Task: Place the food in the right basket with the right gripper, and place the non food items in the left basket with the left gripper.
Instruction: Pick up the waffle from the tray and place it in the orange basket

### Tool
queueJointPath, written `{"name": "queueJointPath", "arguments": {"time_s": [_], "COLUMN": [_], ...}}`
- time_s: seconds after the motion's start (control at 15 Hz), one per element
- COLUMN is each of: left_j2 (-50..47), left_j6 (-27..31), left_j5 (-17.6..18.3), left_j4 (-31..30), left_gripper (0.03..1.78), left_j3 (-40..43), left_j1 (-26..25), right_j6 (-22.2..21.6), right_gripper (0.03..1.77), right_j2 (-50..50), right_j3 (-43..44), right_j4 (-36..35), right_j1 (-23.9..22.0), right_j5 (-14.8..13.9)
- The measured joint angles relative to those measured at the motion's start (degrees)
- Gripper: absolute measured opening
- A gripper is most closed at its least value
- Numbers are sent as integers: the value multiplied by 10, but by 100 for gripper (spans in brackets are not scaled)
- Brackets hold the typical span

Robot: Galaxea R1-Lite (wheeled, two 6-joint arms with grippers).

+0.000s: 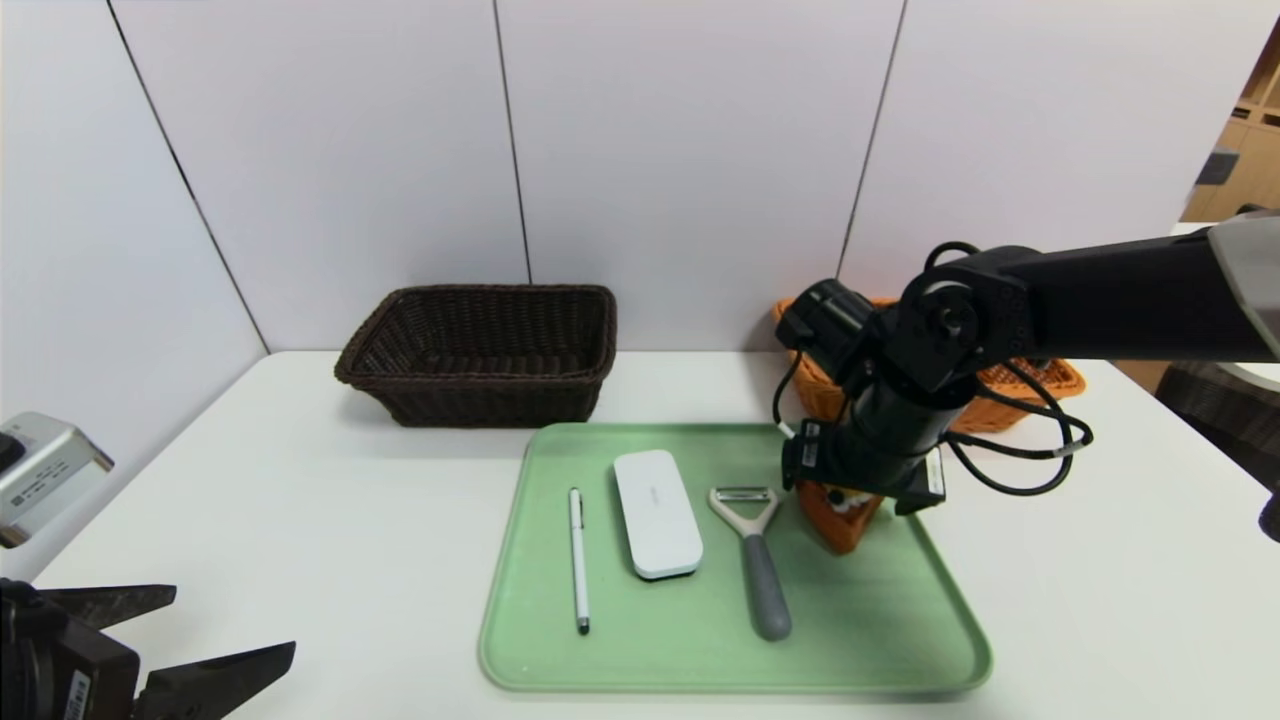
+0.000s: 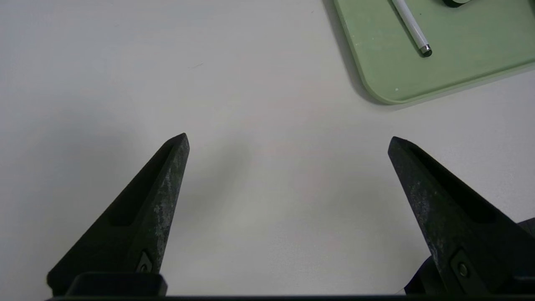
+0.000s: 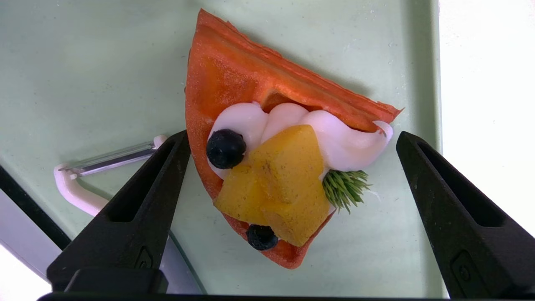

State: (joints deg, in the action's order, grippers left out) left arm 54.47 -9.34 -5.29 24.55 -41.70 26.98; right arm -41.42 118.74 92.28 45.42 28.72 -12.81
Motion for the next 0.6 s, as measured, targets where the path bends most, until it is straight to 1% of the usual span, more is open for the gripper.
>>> {"name": "queueJointPath", "arguments": {"time_s": [0.13,0.2,0.27,0.4,0.47,0.6], "left_j2": [0,-1,-3,-5,-6,-8], "left_j6": [1,1,1,1,2,2], "left_j5": [0,0,0,0,0,0], "left_j4": [0,0,1,1,1,1], "left_gripper": [169,169,169,169,169,169], "left_j3": [0,0,0,0,0,0], "left_j1": [0,0,0,0,0,0], "right_j6": [0,0,0,-1,-1,-1], "right_gripper": [169,162,145,116,107,95], "right_j2": [0,0,0,0,-1,-3], "right_j3": [0,-1,-1,-3,-4,-4], "right_j4": [0,0,0,0,0,0], "right_j1": [0,0,0,0,0,1], "right_j5": [0,-1,-2,-2,-2,-2]}}
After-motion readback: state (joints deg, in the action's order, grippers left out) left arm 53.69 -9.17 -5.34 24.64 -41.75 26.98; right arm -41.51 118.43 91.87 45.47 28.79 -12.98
